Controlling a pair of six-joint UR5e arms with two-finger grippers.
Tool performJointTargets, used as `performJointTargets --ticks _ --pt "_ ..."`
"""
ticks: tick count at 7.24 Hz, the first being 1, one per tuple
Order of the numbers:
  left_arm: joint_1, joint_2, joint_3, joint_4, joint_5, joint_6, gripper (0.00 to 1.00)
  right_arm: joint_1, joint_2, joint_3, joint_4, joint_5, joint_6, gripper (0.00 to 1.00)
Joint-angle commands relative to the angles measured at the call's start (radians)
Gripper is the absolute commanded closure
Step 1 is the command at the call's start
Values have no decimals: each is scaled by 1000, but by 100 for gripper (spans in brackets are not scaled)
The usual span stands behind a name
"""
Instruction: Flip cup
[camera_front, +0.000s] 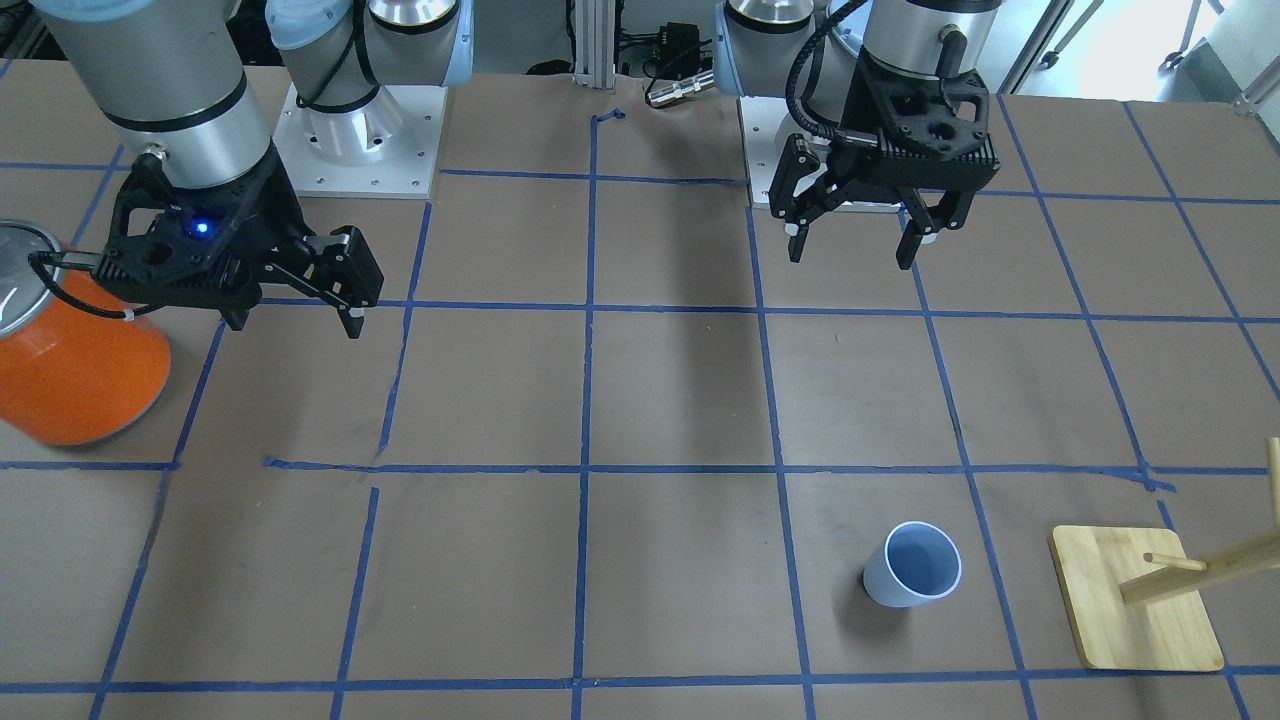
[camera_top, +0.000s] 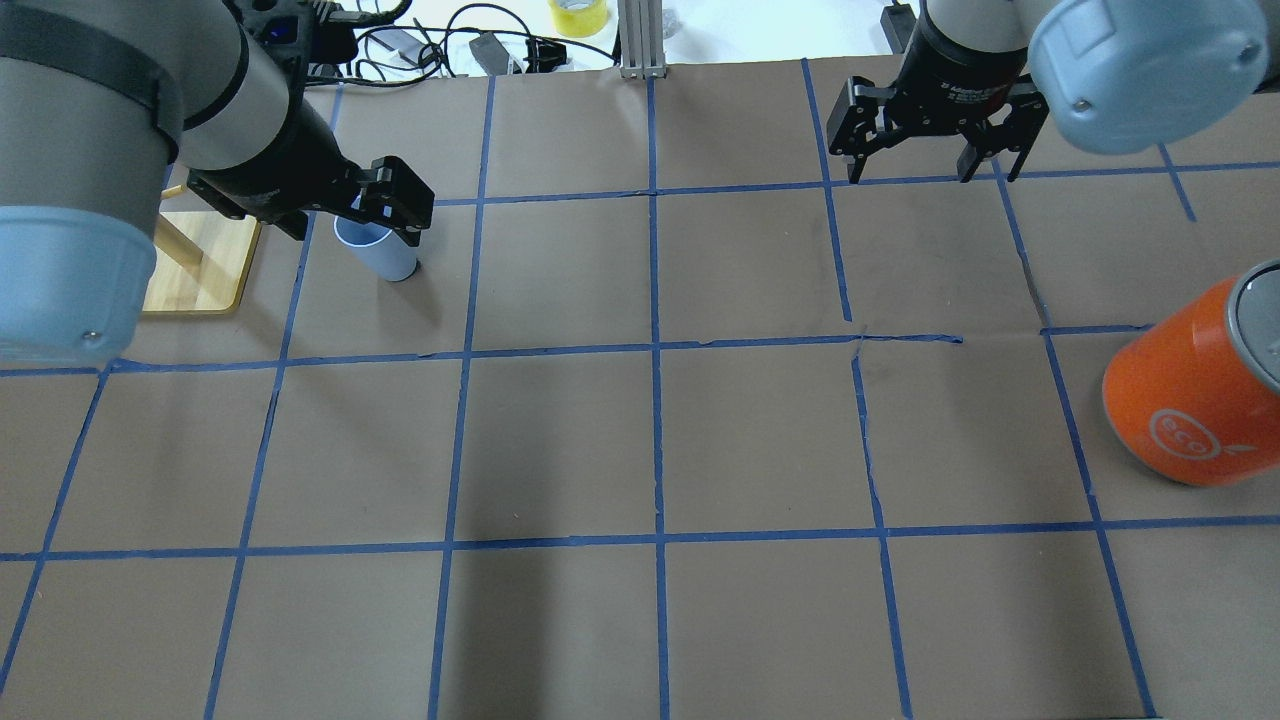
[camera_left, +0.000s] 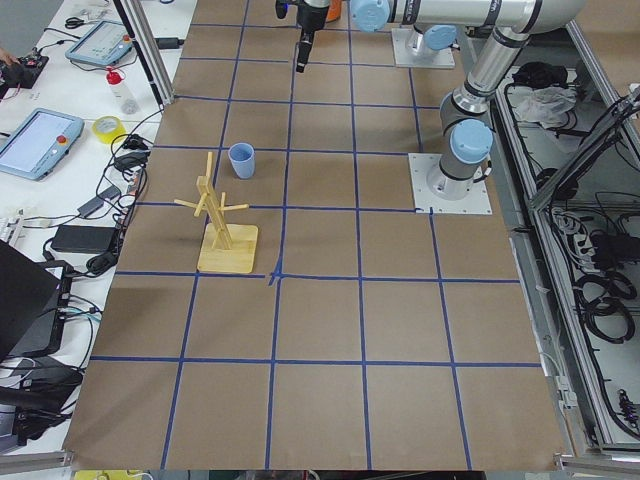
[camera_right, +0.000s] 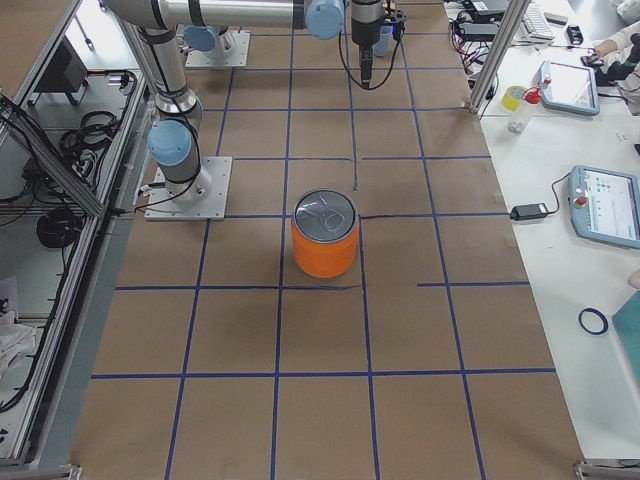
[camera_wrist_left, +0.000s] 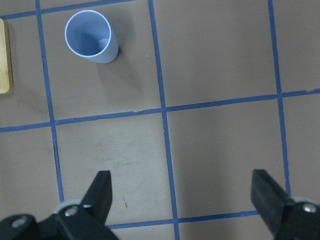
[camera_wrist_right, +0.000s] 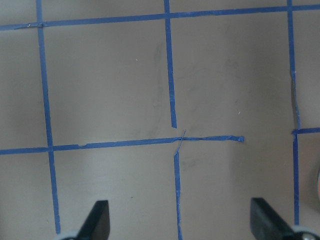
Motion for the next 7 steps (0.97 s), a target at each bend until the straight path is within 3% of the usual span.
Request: performJointTargets --ticks 1,7 --pt "15 -13 14 -34 -2 -22 0 3 -24 9 53 -9 1 0" --pt "22 -16 22 -82 -6 -26 0 0 -18 46 44 3 -4 0"
